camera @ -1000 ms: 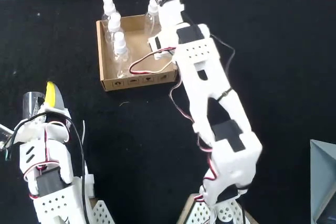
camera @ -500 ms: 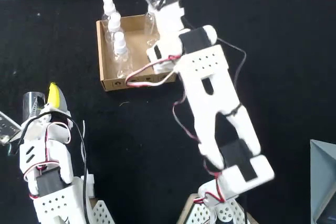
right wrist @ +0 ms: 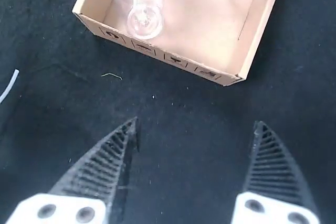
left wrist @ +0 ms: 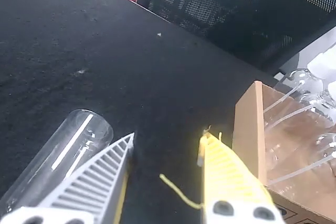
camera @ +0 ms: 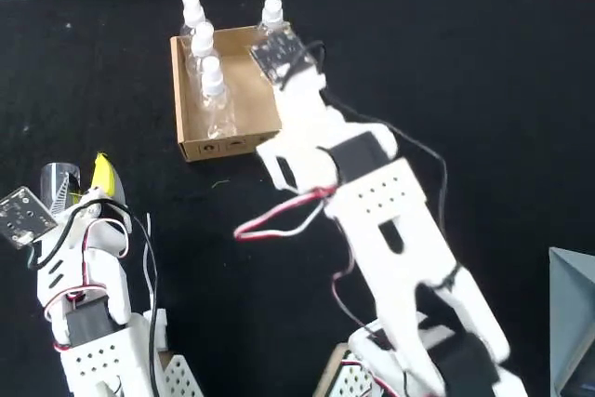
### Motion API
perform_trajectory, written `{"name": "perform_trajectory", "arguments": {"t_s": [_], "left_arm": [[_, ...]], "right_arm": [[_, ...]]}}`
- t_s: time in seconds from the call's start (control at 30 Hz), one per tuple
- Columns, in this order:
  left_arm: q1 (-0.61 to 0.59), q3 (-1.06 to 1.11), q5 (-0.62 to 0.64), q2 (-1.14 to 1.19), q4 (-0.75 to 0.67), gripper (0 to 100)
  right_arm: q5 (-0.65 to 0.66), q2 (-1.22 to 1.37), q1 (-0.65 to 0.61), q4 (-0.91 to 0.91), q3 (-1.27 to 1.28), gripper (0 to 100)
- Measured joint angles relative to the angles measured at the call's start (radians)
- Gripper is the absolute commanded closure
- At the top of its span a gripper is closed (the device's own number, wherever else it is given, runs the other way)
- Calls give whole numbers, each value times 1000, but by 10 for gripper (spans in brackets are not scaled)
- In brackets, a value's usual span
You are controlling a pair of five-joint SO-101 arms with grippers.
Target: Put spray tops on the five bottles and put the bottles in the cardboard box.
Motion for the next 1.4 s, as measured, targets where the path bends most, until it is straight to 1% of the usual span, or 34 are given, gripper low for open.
{"name": "perform_trajectory", "arguments": {"t_s": [0.3, 0.4, 0.5, 0.77, 1.0, 1.1, 1.17, 1.3, 1.4], "left_arm": [[0, 0, -5, 0, 0, 823], [0, 0, -58, 0, 5, 823], [0, -3, -120, 0, 54, 823], [0, -144, -236, 0, 288, 818], [0, -239, -377, 0, 404, 817], [-17, -278, -416, -2, 470, 817], [-40, -301, -436, -6, 499, 816], [-87, -330, -497, -9, 511, 758], [-117, -330, -520, -11, 514, 758]], "right_arm": [[-2, -124, 0, -255, 264, 723], [-2, -150, 0, -298, 311, 723], [-2, -160, 0, -310, 322, 723], [-2, -160, -2, -322, 322, 723], [-2, -160, -2, -322, 322, 723], [-2, -160, -2, -322, 322, 723], [-2, -160, -2, -322, 322, 723], [-2, -160, -2, -322, 322, 723], [-2, -160, -2, -322, 322, 723]]}}
